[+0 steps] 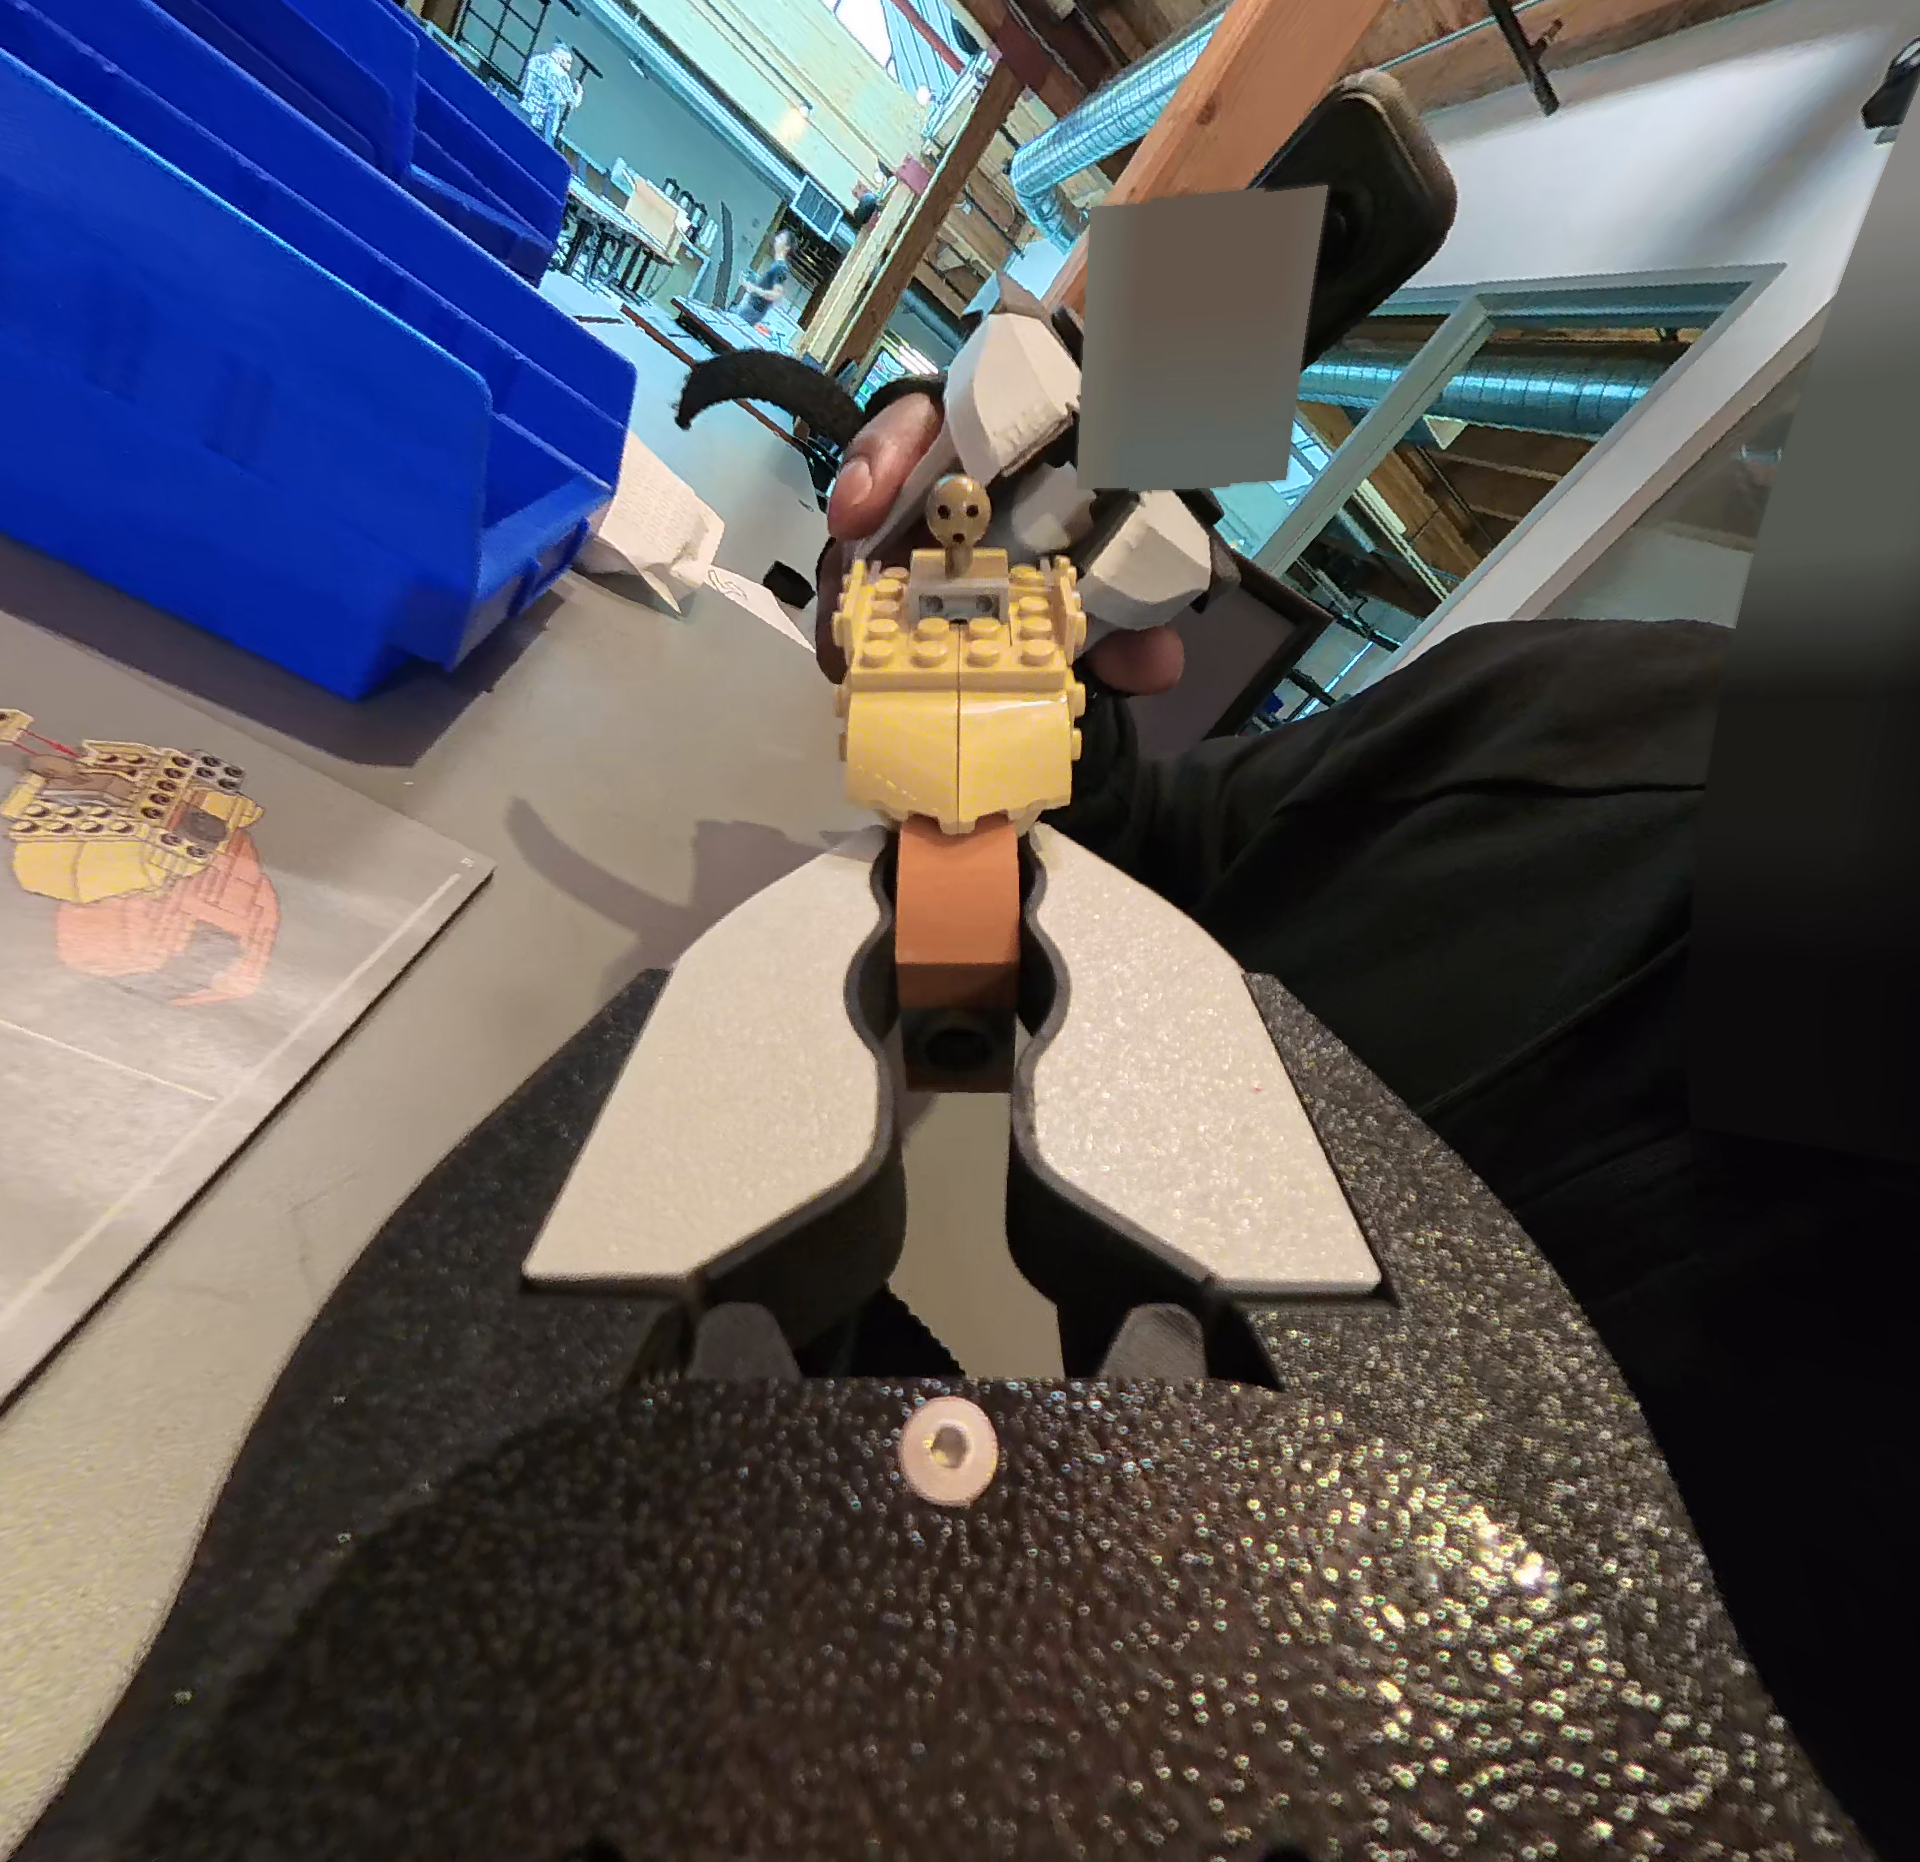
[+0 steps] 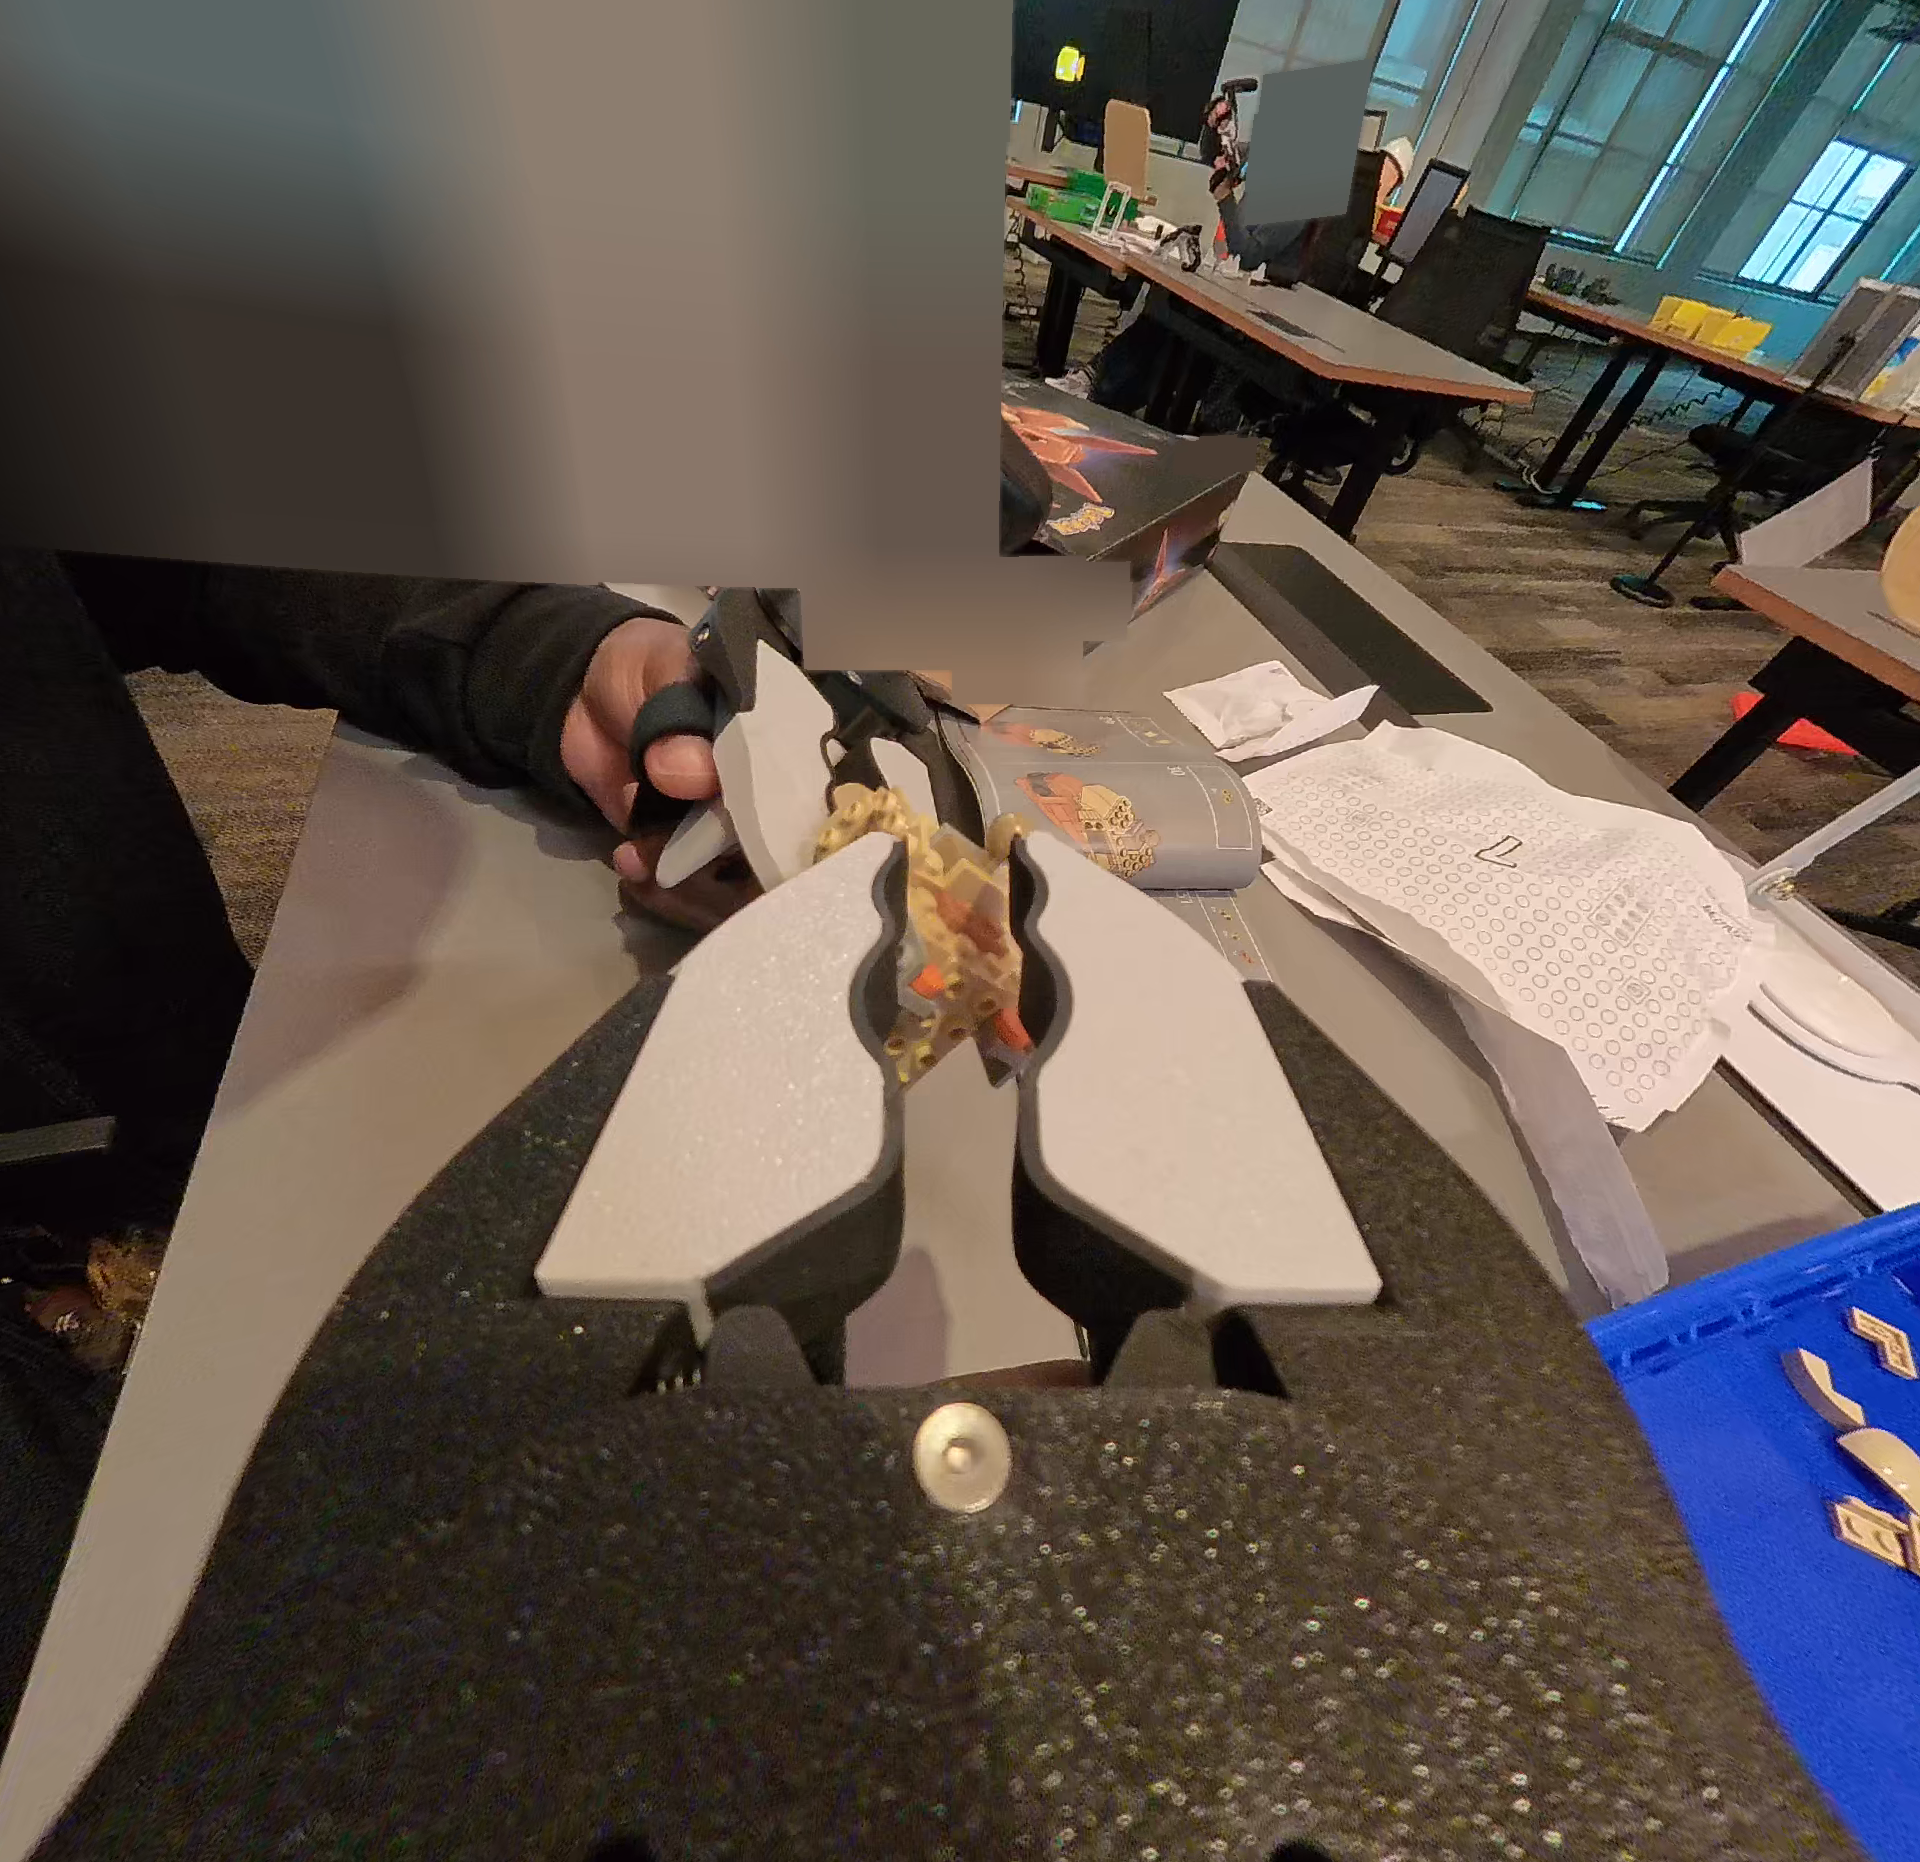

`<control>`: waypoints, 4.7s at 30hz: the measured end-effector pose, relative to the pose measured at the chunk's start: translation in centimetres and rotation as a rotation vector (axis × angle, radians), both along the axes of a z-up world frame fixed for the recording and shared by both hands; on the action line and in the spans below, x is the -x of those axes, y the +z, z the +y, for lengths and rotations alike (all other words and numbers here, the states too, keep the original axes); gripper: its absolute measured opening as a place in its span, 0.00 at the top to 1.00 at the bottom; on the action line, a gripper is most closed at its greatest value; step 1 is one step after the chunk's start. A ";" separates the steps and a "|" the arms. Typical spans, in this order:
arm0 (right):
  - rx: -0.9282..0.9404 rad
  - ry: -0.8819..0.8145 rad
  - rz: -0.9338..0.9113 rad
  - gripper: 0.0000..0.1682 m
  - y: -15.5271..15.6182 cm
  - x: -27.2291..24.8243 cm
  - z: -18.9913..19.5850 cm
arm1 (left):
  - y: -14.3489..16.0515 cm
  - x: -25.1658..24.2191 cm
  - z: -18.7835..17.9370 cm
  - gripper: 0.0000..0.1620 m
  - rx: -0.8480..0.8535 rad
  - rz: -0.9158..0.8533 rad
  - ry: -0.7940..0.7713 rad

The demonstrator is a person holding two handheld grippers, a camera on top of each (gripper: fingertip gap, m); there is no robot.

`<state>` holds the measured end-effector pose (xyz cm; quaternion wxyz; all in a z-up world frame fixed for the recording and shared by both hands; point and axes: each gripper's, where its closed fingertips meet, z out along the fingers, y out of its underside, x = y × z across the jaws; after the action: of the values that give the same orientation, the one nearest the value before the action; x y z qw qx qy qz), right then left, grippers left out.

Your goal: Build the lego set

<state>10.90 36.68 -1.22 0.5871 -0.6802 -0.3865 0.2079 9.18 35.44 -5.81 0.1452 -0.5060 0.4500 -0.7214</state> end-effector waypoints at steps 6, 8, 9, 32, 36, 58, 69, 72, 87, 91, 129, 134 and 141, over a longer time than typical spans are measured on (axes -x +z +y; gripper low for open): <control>0.006 -0.001 0.013 0.89 -0.1 -0.1 0.2 | -0.1 -0.1 -0.1 0.89 0.017 0.017 0.001; 0.014 0.003 0.022 0.89 -0.2 -0.1 0.2 | -0.3 -0.1 -0.2 0.89 0.039 0.032 -0.001; 0.017 0.002 0.026 0.89 -0.2 -0.1 0.2 | -0.3 -0.2 -0.2 0.89 0.052 0.041 -0.002; 0.088 0.012 0.139 0.89 -1.1 -1.0 1.1 | -1.0 -0.6 -0.1 0.89 0.183 0.104 0.006; 0.089 0.010 0.141 0.89 -1.1 -1.0 1.1 | -0.9 -0.6 -0.1 0.89 0.196 0.103 0.004; -0.243 0.015 -0.295 0.87 -1.6 -1.6 -0.9 | -1.4 -0.6 0.0 0.89 0.106 0.123 0.009; -0.268 -0.003 -0.380 0.86 -2.6 -1.2 -1.0 | -2.3 -0.9 0.2 0.89 0.036 0.170 0.036; -0.294 -0.019 -0.423 0.86 -3.0 -1.1 -0.7 | -2.6 -1.0 0.1 0.89 0.013 0.183 0.043; -0.335 -0.036 -0.535 0.87 -4.8 -1.0 0.3 | -4.0 -1.1 0.6 0.89 -0.104 0.263 0.110; -0.330 -0.036 -0.541 0.89 -5.3 -1.1 0.5 | -4.2 -1.1 0.8 0.89 -0.103 0.281 0.119; -0.217 0.045 -0.405 0.95 -5.6 -0.6 0.0 | -4.4 -0.9 0.4 0.89 -0.156 0.287 0.104; -0.191 0.064 -0.397 0.95 -5.8 -0.6 -0.3 | -4.4 -0.9 0.2 0.89 -0.150 0.284 0.095; -0.208 0.052 -0.433 0.90 -6.0 -0.8 -0.1 | -4.3 -1.0 0.2 0.89 -0.121 0.279 0.085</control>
<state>11.68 36.57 -7.19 0.5520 -0.6346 -0.5400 0.0312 10.13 35.64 -10.11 0.1422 -0.6102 0.4866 -0.6088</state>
